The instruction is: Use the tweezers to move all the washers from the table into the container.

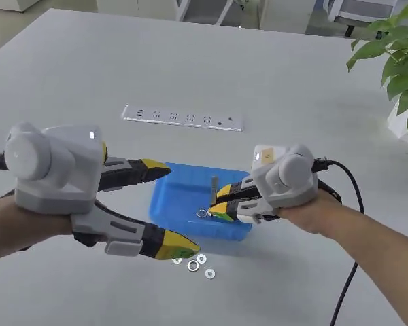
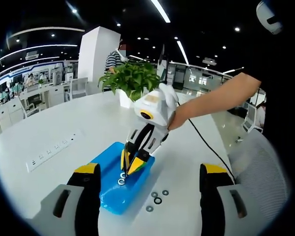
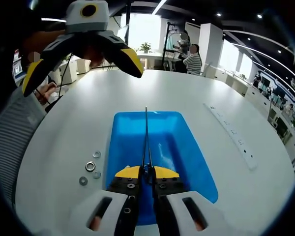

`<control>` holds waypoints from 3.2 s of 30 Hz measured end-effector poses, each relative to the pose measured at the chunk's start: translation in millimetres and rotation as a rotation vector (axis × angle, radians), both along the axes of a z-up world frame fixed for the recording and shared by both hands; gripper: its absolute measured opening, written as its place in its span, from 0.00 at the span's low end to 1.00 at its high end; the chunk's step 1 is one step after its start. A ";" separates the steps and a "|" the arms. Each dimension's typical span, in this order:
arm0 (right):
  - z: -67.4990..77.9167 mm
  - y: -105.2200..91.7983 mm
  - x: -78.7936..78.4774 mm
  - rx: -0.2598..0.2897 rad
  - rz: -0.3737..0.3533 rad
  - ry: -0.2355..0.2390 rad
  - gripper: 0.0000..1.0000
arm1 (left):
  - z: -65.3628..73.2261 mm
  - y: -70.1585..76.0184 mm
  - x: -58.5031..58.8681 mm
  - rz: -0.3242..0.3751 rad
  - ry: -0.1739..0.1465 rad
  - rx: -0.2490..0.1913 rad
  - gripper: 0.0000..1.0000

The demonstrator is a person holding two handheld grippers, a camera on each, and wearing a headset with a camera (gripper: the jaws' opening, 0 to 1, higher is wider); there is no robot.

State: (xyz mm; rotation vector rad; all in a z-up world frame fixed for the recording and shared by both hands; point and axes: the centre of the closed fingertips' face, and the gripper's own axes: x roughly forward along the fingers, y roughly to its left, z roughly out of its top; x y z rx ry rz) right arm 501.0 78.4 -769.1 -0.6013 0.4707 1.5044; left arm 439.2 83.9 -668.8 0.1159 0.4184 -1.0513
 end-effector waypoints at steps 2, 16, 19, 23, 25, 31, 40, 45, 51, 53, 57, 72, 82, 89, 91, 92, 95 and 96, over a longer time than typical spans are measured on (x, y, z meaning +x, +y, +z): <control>-0.3 -0.2 0.3 0.000 -0.002 0.001 0.08 | -0.2 -2.7 3.8 -0.011 -0.006 0.002 0.87; 0.1 -1.0 -0.6 -0.001 0.008 0.000 0.08 | -15.6 -18.7 24.1 -0.090 -0.008 0.042 0.68; -0.2 -1.5 -0.3 -0.003 0.011 -0.003 0.08 | -20.0 -20.2 31.4 -0.097 0.000 0.049 0.59; 0.1 -1.5 -0.6 -0.005 0.017 -0.005 0.08 | -22.0 -23.1 36.7 -0.114 -0.009 0.060 0.46; -0.1 -1.7 -0.4 -0.006 0.018 -0.006 0.08 | -23.3 -23.3 40.1 -0.121 -0.025 0.078 0.40; -0.3 -2.6 -1.4 -0.014 0.031 -0.013 0.08 | -25.7 -25.4 47.4 -0.136 -0.032 0.086 0.30; -0.6 -2.9 -1.8 -0.022 0.051 -0.019 0.08 | -22.1 -34.9 55.9 -0.181 -0.066 0.102 0.17; -0.9 -3.1 -2.1 -0.028 0.065 -0.024 0.09 | -24.1 -36.2 57.1 -0.201 -0.076 0.125 0.11; -1.1 -3.1 -1.9 -0.035 0.074 -0.034 0.09 | -24.2 -36.6 54.9 -0.215 -0.084 0.131 0.07; -1.2 -3.2 -1.6 -0.037 0.076 -0.038 0.09 | -23.9 -36.5 55.2 -0.216 -0.087 0.134 0.07; -2.0 -3.4 -1.4 -0.044 0.084 -0.048 0.10 | -23.7 -36.8 55.2 -0.215 -0.087 0.137 0.06; 4.1 -6.1 1.0 -0.036 0.061 -0.041 0.14 | -22.7 -34.3 56.1 -0.205 -0.085 0.146 0.05; 15.4 -16.6 -0.2 -0.024 0.043 -0.047 0.21 | -23.7 -34.1 57.9 -0.205 -0.083 0.147 0.05; 26.6 -28.2 1.1 -0.010 0.006 -0.051 0.26 | -24.1 -35.0 58.9 -0.205 -0.083 0.156 0.05; 27.5 -32.2 1.3 -0.006 -0.016 -0.041 0.27 | -24.4 -34.4 60.0 -0.202 -0.084 0.161 0.05; 28.0 -34.8 1.0 -0.008 -0.023 -0.040 0.28 | -24.3 -34.6 59.8 -0.203 -0.084 0.161 0.05; 29.6 -41.3 -0.2 -0.011 -0.047 -0.037 0.30 | -23.9 -34.7 59.3 -0.204 -0.084 0.164 0.05; 30.0 -43.2 -0.7 -0.011 -0.058 -0.033 0.32 | -23.4 -34.8 59.3 -0.202 -0.083 0.166 0.05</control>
